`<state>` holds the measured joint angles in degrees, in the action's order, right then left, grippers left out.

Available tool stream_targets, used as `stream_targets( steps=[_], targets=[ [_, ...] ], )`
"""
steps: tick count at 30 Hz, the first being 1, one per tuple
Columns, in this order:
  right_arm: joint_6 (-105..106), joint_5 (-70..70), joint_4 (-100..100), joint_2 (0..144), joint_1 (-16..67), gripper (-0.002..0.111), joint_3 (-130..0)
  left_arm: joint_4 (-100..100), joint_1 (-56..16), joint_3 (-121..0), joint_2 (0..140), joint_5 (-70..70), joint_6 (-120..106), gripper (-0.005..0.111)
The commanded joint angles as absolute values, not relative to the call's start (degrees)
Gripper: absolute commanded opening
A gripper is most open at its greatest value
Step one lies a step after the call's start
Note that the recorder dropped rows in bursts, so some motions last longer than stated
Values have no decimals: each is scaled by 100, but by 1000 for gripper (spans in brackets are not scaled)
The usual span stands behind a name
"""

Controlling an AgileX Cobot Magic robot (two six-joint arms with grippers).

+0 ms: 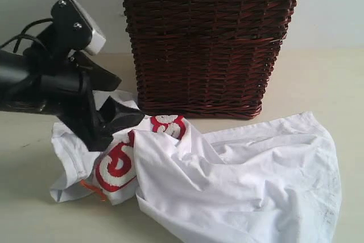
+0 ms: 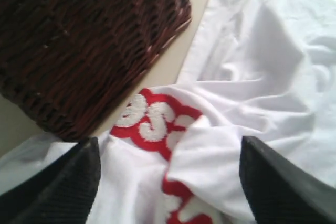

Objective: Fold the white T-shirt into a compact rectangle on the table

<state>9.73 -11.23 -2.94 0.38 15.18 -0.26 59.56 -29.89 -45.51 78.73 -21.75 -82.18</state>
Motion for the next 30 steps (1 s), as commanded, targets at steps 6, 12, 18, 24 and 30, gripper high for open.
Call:
stream_targets(
  steps=[6,12,18,24,30],
  targets=[
    [981,-1095,-289,0,1484,9,0,5568,-3021,-2867,7479,-2604,-7445,56],
    [981,-1095,-289,0,1484,9,0,5239,-3087,-2653,7510,-2487,-7513,42],
    [981,-1095,-289,0,1484,9,0,5287,-3087,-2556,7942,-882,-7513,54],
    [981,-1095,-289,0,1484,9,0,5631,-3089,-2556,8478,-1087,-7462,64],
    [981,-1095,-289,0,1484,9,0,6544,-3089,-2643,8706,-1241,-7462,63]
  ],
)
